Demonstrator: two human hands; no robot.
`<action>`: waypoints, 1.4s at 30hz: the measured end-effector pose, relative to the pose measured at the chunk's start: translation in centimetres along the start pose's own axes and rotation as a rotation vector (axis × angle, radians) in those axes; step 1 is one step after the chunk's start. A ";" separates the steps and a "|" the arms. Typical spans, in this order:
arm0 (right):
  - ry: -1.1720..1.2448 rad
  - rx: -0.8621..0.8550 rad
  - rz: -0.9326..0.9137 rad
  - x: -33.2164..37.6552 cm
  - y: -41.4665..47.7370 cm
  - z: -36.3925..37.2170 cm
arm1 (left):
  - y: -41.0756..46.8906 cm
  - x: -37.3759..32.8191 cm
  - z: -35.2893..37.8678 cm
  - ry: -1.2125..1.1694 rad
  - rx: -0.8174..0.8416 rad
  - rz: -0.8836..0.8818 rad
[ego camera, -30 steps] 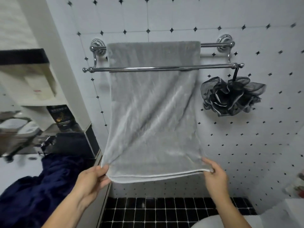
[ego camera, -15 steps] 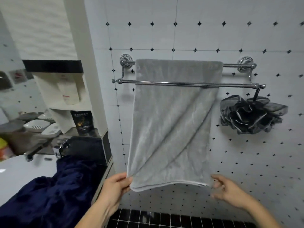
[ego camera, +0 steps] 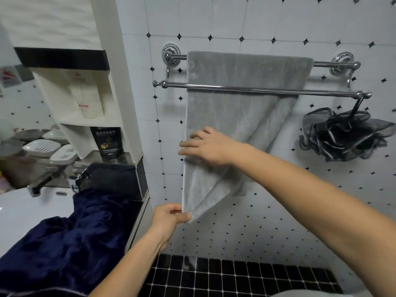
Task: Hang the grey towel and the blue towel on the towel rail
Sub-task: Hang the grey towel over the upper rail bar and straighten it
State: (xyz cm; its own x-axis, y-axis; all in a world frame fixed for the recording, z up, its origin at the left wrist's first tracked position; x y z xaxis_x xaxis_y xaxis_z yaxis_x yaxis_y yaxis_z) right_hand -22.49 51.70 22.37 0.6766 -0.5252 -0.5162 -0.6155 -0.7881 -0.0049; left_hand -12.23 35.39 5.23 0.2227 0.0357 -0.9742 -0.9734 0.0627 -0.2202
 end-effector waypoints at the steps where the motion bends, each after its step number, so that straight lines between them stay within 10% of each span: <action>1: -0.056 0.056 -0.034 0.1 1.0 -0.1 | 0.0 0.0 0.0 0.015 0.002 0.001; 5: -0.279 0.190 -0.148 -0.6 3.3 -0.9 | 0.0 0.6 -0.1 0.037 -0.024 0.005; 23: -0.149 -0.326 0.230 -15.5 5.5 -7.6 | 1.3 0.0 -0.5 0.011 -0.107 -0.005; 29: -0.291 0.002 0.207 -17.8 9.2 -9.4 | 1.9 0.2 -0.9 0.037 -0.177 -0.025; 32: -0.341 -0.106 0.204 -17.5 10.5 -10.3 | 2.2 1.0 -1.0 0.022 -0.228 -0.043; 42: 0.085 -0.379 0.519 -19.5 8.3 -9.4 | 5.3 -0.4 -1.7 0.048 -0.328 -0.014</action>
State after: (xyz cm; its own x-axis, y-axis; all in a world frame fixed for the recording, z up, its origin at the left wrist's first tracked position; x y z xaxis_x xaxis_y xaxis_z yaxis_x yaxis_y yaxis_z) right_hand -37.02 52.37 40.46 0.3682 -0.8797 -0.3007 -0.6963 -0.4753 0.5378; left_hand -17.60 34.04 4.39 0.2408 -0.0105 -0.9705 -0.9374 -0.2617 -0.2298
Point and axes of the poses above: each hand's wrist, its own y-axis towards the middle knuckle, its own z-axis out of the palm, x = y × z, the point moved 1 cm from there along y, towards the middle knuckle, and after that the axes turned 5 degrees about x, right-handed, at the moved point
